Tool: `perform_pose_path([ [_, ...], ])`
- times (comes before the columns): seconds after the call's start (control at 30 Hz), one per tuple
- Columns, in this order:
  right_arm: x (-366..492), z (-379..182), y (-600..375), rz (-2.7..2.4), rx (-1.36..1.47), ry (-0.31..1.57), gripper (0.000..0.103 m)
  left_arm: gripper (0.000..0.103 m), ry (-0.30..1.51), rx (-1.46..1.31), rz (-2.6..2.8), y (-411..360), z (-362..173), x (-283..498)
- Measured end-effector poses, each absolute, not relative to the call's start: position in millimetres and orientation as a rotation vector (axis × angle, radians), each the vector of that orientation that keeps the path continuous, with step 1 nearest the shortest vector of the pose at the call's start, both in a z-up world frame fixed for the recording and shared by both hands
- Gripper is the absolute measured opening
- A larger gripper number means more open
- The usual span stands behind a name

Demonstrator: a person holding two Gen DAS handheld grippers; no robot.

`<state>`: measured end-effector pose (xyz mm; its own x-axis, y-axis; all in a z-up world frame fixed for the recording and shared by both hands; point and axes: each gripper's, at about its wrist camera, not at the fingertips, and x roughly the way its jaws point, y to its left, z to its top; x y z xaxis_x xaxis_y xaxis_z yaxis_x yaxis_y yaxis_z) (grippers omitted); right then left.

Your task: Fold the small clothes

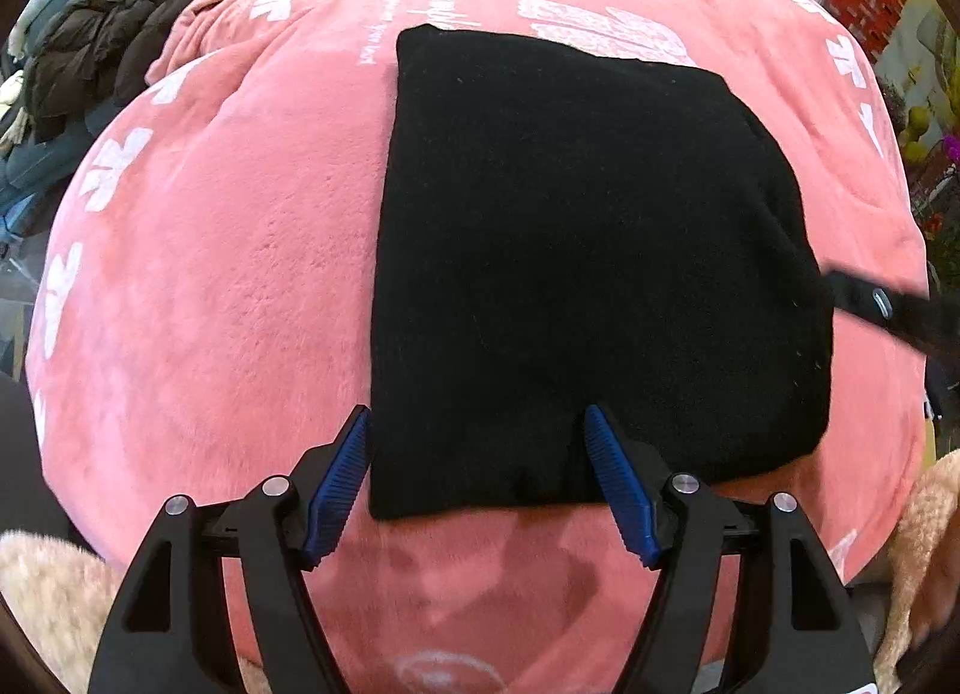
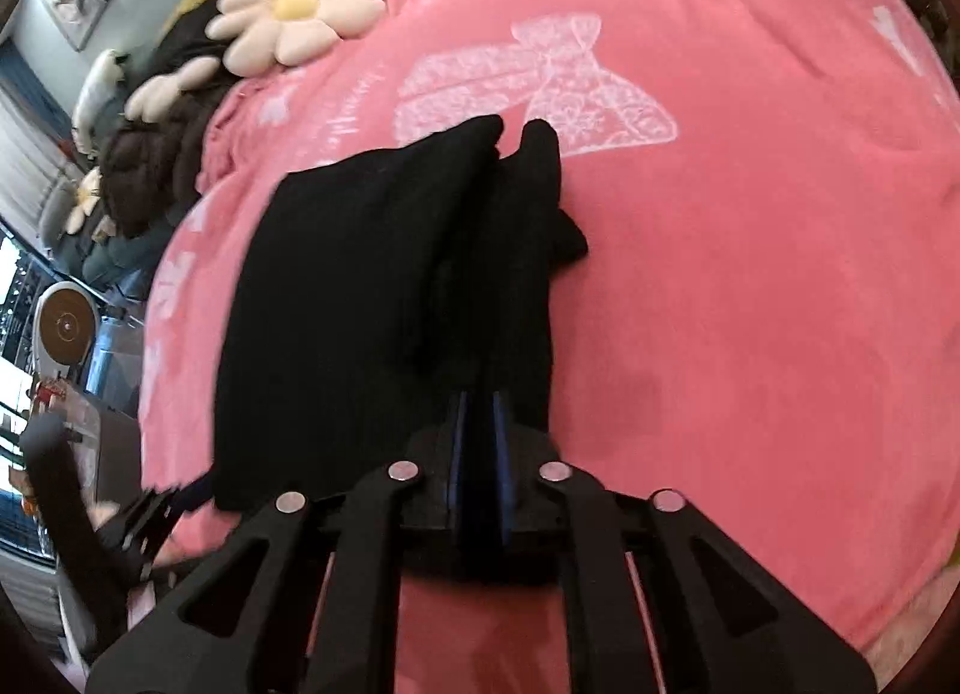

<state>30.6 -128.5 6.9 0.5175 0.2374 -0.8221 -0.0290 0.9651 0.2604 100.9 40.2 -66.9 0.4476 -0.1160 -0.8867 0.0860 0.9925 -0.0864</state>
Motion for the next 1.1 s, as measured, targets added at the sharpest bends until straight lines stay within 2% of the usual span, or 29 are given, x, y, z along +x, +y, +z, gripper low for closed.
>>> perform_pose_path([
  [0.1,-4,-7,-128,0.139,0.154,1.012,0.026,0.071,1.074,0.012,-0.09,30,-66,89],
  [0.13,-12,-13,-127,0.131,0.14,1.019,0.037,0.071,1.056,0.033,-0.075,25,-66,84],
  [0.17,-20,-19,-128,0.122,0.139,1.02,0.045,0.072,1.045,0.051,-0.065,20,-66,79],
  [0.2,-22,-21,-129,0.117,0.143,1.01,0.047,0.073,1.041,0.062,-0.058,15,-67,76],
  [0.27,-30,-24,-132,0.1,0.134,0.978,0.059,0.073,1.036,0.083,-0.04,10,-70,70],
  [0.33,-38,-26,-128,0.083,0.085,0.955,0.068,0.073,1.042,0.098,-0.018,8,-74,65],
  [0.53,-42,-36,-138,0.044,0.117,0.974,0.078,0.073,1.062,0.031,-0.029,11,-81,58],
  [0.93,-38,-41,-138,0.012,0.085,0.992,0.079,0.073,1.084,0.069,-0.047,-2,-85,49],
  [1.1,-42,-37,-133,0.015,0.061,0.966,0.086,0.074,1.09,0.053,-0.05,-2,-85,47],
])
